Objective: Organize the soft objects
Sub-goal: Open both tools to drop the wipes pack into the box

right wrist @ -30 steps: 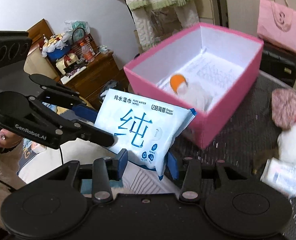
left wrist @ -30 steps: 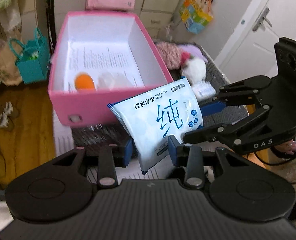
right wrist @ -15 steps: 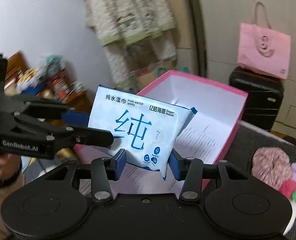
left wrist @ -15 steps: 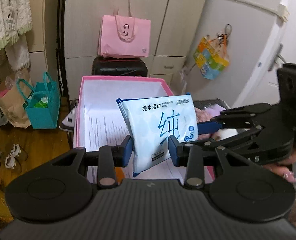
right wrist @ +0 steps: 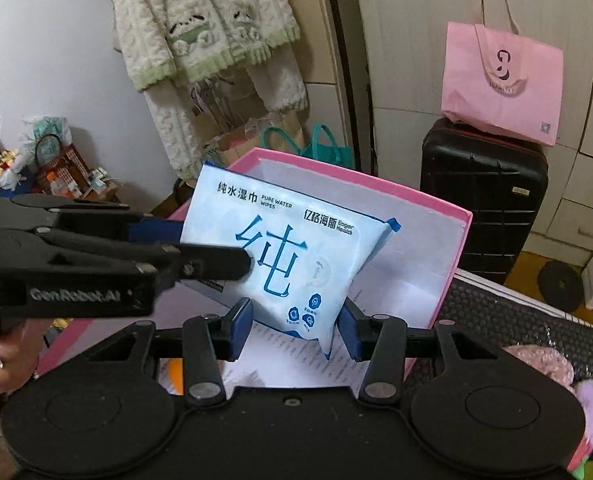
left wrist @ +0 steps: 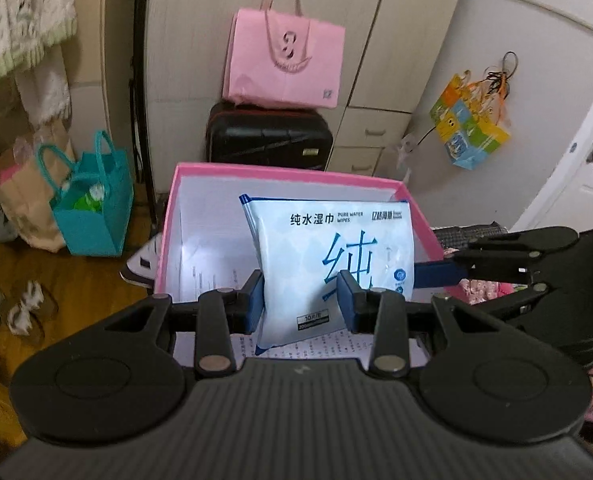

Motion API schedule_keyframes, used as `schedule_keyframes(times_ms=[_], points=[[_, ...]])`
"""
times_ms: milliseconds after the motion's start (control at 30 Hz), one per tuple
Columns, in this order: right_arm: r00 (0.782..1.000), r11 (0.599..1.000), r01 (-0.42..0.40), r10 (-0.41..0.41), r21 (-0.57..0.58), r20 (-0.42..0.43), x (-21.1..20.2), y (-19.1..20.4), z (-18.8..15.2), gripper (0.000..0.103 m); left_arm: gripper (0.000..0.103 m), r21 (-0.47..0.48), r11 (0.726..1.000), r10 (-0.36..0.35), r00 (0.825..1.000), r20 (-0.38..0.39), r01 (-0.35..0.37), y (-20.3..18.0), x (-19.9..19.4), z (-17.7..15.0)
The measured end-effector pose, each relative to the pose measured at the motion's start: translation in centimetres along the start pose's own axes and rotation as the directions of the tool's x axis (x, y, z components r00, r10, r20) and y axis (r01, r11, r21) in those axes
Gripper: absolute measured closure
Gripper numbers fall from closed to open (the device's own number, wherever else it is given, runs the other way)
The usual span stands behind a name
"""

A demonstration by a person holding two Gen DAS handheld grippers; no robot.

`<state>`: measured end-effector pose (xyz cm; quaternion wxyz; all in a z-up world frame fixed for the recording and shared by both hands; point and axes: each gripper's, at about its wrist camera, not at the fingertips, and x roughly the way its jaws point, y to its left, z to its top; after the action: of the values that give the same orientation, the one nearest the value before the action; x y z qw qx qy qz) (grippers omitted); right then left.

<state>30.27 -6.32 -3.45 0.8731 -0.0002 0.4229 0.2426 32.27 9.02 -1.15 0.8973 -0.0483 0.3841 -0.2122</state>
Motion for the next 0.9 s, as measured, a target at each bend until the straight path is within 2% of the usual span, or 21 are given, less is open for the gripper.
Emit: schedule_keyframes(times_ms=[67, 233, 333, 433, 500, 667, 800, 900], points=[[1.0, 0.999, 0.025, -0.026, -0.025, -0.014, 0.5, 0.3, 0.0, 0.049, 0.067, -0.023, 1.0, -0.004, 1.0, -0.01, 0.004, 0.3, 0.5, 0.1], [0.997, 0.998, 0.042, -0.045, -0.049, -0.057, 1.6, 0.5, 0.5, 0.047, 0.064, 0.013, 0.999, 0.05, 0.999, -0.001, -0.05, -0.1, 1.2, -0.1], [0.996, 0.996, 0.066, -0.07, -0.06, -0.059, 2.0, 0.4, 0.6, 0.047, 0.048, 0.013, 0.996, 0.085, 0.996, 0.013, -0.085, -0.1, 1.2, -0.2], [0.993, 0.99, 0.11, -0.113, -0.086, -0.028, 1.2, 0.6, 0.4, 0.045, 0.045, 0.032, 0.992, 0.117, 0.993, 0.03, -0.118, -0.3, 0.3, -0.4], [0.994, 0.991, 0.105, -0.107, -0.088, -0.01, 0.1, 0.7, 0.3, 0.044, 0.044, 0.036, 0.993, 0.114, 0.993, 0.036, -0.116, -0.4, -0.9, -0.3], [0.998, 0.997, 0.053, -0.05, -0.06, 0.043, -4.4, 0.4, -0.3, 0.044, 0.04, 0.03, 0.998, 0.058, 0.997, 0.051, -0.06, -1.5, -5.0, -0.3], [0.997, 0.998, 0.031, -0.026, -0.059, 0.077, -8.2, 0.4, -1.3, 0.044, 0.04, 0.102, 0.992, 0.067, 0.994, 0.082, -0.075, -3.9, -8.6, -0.9], [0.996, 0.998, 0.014, -0.008, -0.064, 0.093, -11.3, 0.6, -2.5, 0.044, 0.037, 0.144, 0.988, 0.043, 0.995, 0.087, -0.056, -5.8, -11.1, -1.7]])
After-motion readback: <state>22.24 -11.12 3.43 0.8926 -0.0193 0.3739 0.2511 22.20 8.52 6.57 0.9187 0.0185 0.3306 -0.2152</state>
